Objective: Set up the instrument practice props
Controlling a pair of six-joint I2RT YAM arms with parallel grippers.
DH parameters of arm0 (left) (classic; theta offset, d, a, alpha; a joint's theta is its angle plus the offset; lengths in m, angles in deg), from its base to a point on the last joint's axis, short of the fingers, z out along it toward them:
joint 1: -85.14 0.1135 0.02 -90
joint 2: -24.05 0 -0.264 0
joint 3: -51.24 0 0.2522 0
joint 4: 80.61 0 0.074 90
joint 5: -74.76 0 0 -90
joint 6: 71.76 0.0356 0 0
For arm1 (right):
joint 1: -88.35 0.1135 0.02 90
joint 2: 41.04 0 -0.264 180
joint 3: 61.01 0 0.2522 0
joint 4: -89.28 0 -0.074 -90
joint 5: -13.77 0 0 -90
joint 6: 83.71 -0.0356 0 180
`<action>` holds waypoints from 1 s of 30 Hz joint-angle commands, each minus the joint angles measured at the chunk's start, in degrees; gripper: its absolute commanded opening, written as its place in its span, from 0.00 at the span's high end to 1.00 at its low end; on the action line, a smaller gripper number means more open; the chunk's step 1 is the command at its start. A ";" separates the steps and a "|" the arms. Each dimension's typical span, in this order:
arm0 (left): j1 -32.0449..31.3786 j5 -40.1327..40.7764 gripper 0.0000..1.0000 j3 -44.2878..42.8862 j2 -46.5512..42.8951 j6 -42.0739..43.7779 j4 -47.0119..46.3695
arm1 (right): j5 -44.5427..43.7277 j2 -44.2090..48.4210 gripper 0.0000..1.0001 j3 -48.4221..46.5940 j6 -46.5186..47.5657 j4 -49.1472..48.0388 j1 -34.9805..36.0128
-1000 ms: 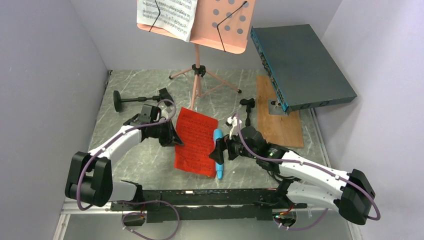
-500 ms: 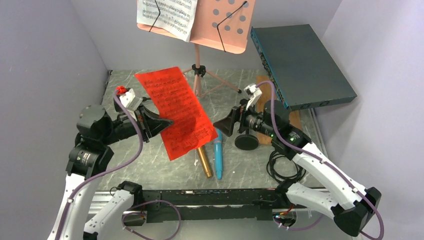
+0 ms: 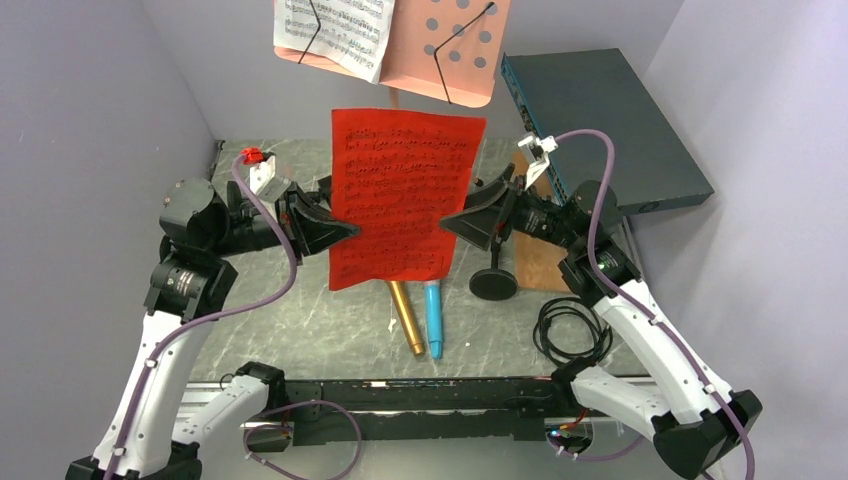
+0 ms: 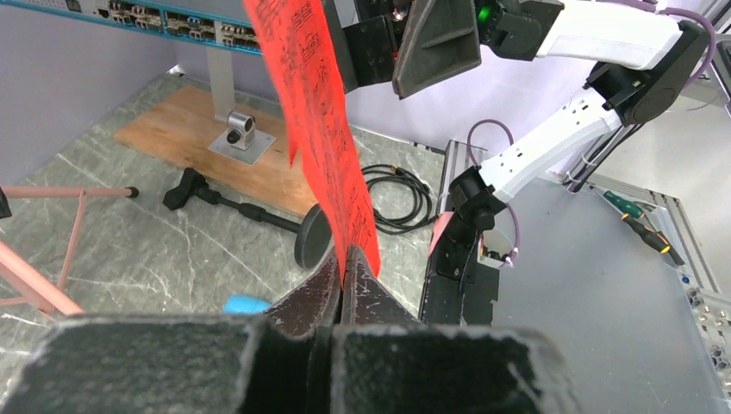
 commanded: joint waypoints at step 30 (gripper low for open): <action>13.64 -9.87 0.35 -20.79 31.97 -53.02 -55.29 | 13.92 -17.40 1.00 -22.92 -14.64 -23.61 -5.66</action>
